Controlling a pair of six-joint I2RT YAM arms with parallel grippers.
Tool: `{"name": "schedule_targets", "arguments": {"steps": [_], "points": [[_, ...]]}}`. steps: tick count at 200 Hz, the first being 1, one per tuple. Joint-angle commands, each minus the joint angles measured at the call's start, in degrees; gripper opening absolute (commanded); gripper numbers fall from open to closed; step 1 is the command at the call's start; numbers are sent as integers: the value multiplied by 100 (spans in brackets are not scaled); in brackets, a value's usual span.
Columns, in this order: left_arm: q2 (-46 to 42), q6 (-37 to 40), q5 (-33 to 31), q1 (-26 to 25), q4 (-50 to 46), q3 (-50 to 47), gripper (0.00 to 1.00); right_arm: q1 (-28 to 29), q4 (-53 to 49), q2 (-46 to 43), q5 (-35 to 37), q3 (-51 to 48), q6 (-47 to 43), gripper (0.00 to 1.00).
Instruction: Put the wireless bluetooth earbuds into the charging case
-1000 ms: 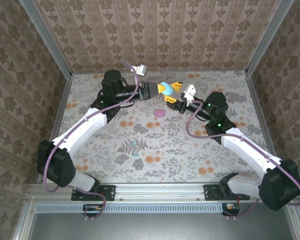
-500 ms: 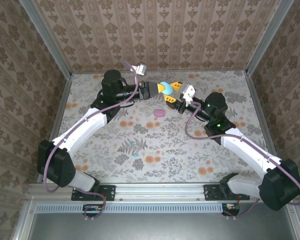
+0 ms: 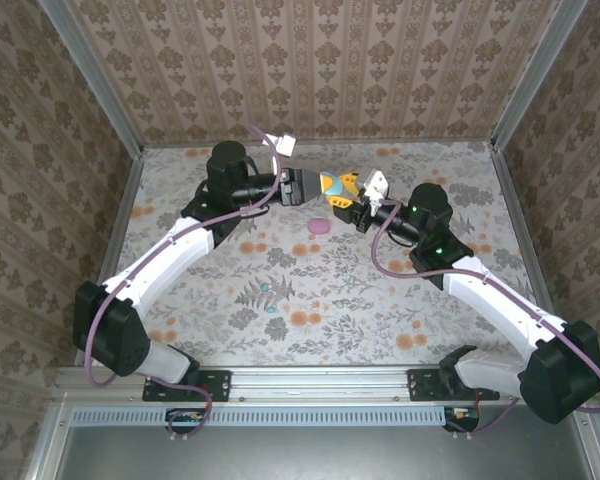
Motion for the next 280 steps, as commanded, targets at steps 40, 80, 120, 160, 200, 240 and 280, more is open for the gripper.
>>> {"name": "schedule_targets", "arguments": {"steps": [40, 80, 120, 160, 200, 240, 280], "points": [[-1117, 3273, 295, 359, 449, -1104, 82, -281, -1228, 26, -1721, 678, 808, 34], [-1320, 4735, 1352, 678, -291, -1327, 82, -325, -1485, 240, -2343, 850, 834, 34], [-1162, 5109, 1812, 635, -611, -1162, 80, -312, -1799, 388, -2658, 1060, 715, 34], [-967, 5094, 1698, 523, -788, -1014, 77, -253, -1818, 378, -2659, 1054, 561, 34], [-889, 4937, 1438, 419, -674, -955, 75, -199, -1873, 376, -2638, 1043, 389, 35], [-806, 4748, 1431, 370, -575, -899, 70, -163, -1911, 378, -2580, 1045, 314, 35], [-788, 4706, 1411, 346, -592, -878, 63, -142, -1883, 367, -2509, 1032, 257, 35]]}}
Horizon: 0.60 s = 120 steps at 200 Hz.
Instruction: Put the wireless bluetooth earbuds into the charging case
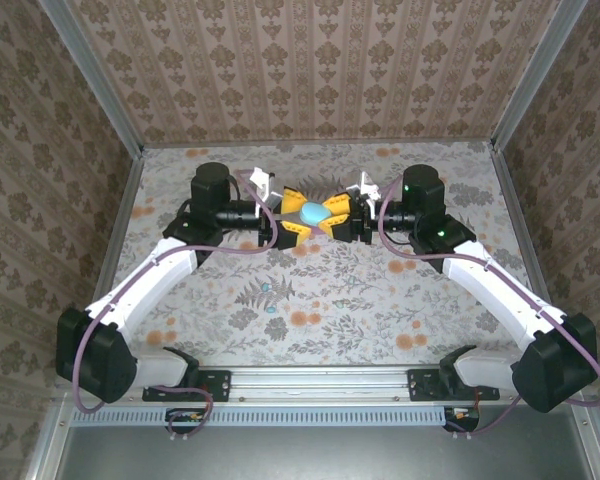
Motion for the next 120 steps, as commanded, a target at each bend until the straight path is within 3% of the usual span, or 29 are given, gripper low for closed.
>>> {"name": "schedule_targets", "arguments": {"steps": [1, 120], "points": [[23, -89, 24, -51, 45, 207, 63, 40, -3, -7, -35, 170, -138, 35], [102, -123, 105, -113, -65, 334, 55, 82, 369, -113, 141, 1, -119, 35]]}}
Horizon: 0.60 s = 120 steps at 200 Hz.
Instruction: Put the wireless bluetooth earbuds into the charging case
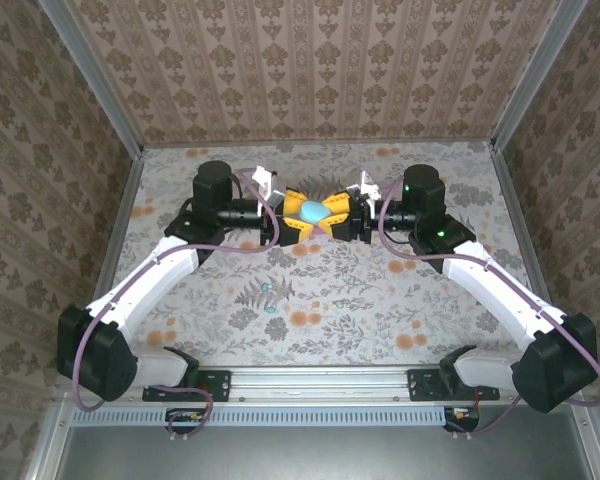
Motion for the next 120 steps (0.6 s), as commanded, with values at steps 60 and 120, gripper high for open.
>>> {"name": "schedule_targets", "arguments": {"steps": [60, 120], "points": [[60, -93, 182, -61, -84, 239, 54, 75, 391, -162, 201, -84, -134, 35], [78, -4, 196, -30, -162, 245, 56, 71, 367, -260, 243, -145, -209, 35]]}}
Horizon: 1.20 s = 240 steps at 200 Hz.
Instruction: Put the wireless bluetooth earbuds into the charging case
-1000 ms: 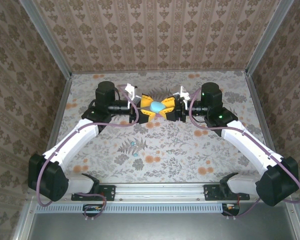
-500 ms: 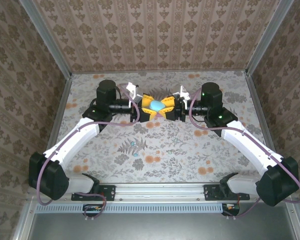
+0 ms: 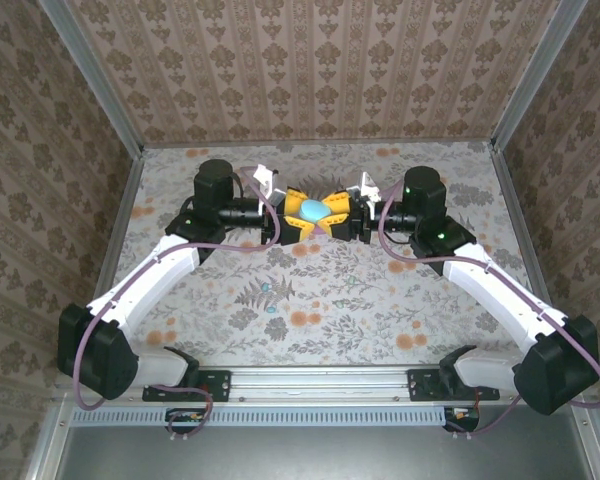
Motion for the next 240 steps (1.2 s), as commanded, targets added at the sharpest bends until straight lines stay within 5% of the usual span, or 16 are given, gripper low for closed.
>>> {"name": "schedule_targets", "arguments": {"steps": [1, 240], "points": [[32, 49, 174, 5, -134, 175, 55, 29, 213, -179, 75, -73, -107, 35], [31, 49, 327, -41, -146, 227, 45, 65, 144, -56, 444, -21, -114, 37]]}}
